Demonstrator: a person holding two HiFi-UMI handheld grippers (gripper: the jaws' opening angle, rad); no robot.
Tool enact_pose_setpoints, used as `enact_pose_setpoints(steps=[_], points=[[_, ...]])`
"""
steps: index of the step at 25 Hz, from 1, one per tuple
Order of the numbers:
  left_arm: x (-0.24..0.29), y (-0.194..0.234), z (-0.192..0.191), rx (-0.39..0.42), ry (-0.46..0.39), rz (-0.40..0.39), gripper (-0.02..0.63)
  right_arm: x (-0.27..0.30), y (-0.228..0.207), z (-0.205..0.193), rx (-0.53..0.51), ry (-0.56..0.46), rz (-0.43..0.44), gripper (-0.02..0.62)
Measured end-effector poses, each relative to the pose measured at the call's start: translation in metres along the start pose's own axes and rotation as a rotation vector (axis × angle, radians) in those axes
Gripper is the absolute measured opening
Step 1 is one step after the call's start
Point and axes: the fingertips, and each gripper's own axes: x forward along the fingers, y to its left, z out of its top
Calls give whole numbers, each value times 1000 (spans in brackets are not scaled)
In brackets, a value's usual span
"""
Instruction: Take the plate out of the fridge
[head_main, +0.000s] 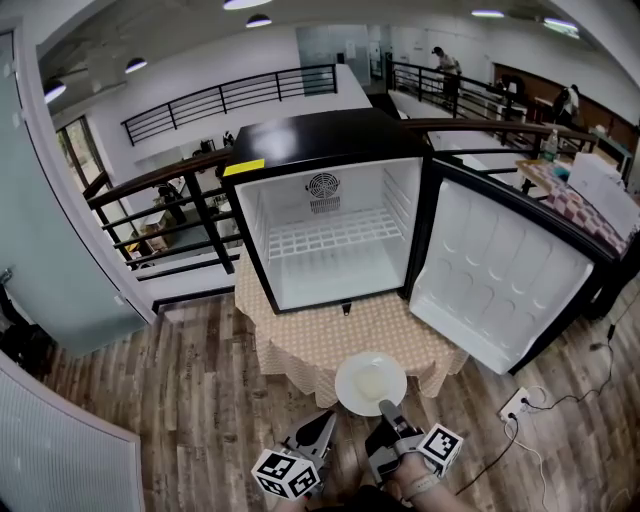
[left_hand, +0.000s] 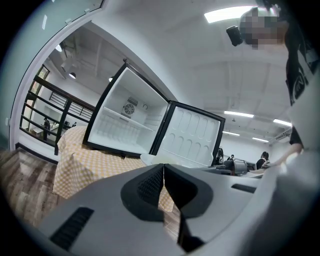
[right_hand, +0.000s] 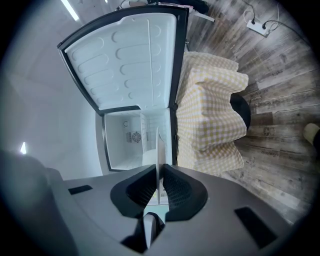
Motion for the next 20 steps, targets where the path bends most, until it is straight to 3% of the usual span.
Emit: enact_pose_setpoints(steps=[20], points=[[-42,2,-4,-13,-17,26,9,-14,3,-37,-11,31,1,51]])
